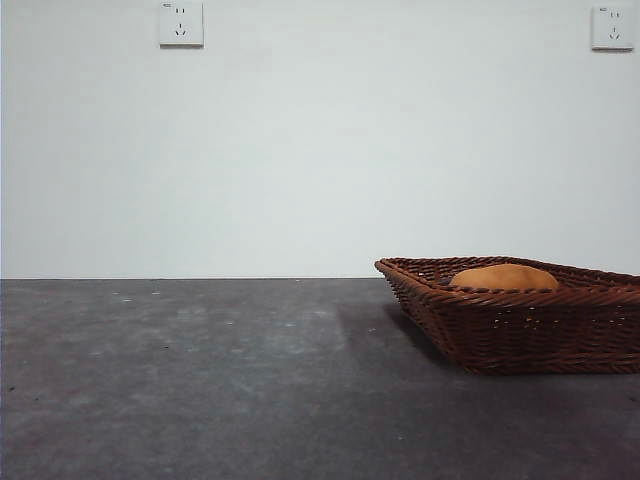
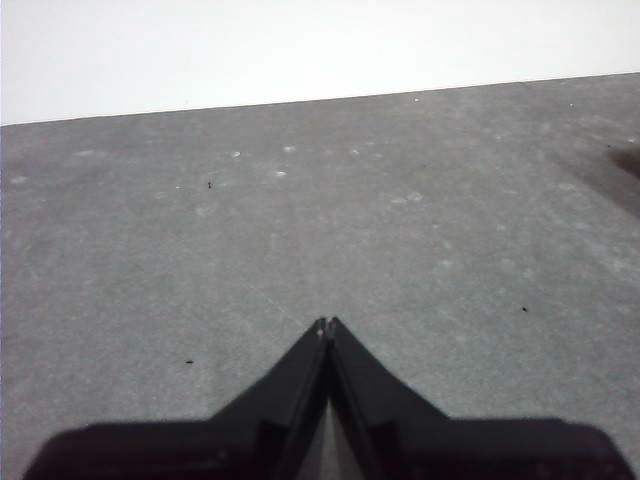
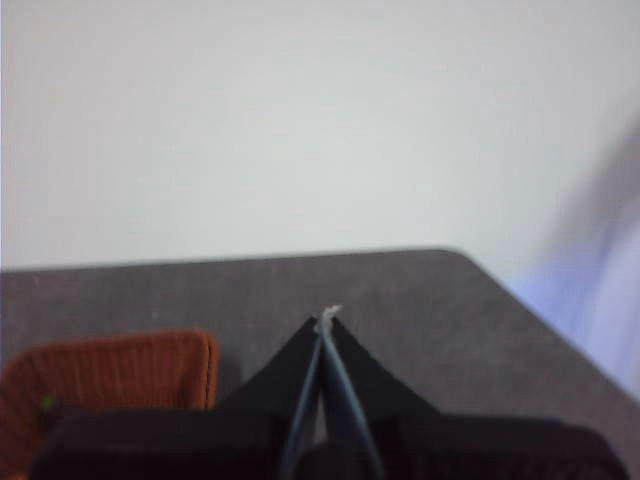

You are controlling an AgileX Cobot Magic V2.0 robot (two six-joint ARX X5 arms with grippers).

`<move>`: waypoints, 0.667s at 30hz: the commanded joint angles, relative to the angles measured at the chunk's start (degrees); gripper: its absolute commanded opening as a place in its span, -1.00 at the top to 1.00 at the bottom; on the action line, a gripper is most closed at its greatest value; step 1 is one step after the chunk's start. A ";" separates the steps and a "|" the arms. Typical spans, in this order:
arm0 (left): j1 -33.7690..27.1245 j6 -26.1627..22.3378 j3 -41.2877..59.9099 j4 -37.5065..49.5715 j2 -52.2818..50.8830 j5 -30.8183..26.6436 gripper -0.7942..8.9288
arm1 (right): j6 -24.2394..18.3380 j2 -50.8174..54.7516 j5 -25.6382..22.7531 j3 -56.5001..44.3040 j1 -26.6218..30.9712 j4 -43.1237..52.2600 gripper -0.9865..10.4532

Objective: Help me put the vegetables on the table into the basket

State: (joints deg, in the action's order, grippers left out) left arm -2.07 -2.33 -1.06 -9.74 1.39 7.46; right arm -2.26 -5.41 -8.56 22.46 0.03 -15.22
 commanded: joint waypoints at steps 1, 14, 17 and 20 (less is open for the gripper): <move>0.11 0.22 0.57 0.46 -0.09 0.02 0.84 | 0.77 2.25 0.15 -7.21 0.02 4.24 0.83; 0.11 0.22 0.57 0.46 0.13 0.02 0.84 | 3.50 4.96 0.20 -21.66 0.02 6.45 0.83; 0.11 0.22 0.57 0.44 0.37 0.02 0.84 | 3.52 4.96 0.20 -21.57 0.02 4.90 0.83; 0.11 0.22 0.55 0.42 0.63 0.00 0.84 | 3.56 4.96 0.31 -21.53 0.02 4.76 0.83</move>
State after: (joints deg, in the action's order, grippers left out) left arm -2.07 -2.33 -1.06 -9.72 1.89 7.46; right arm 0.51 -0.58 -8.34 1.45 0.03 -10.63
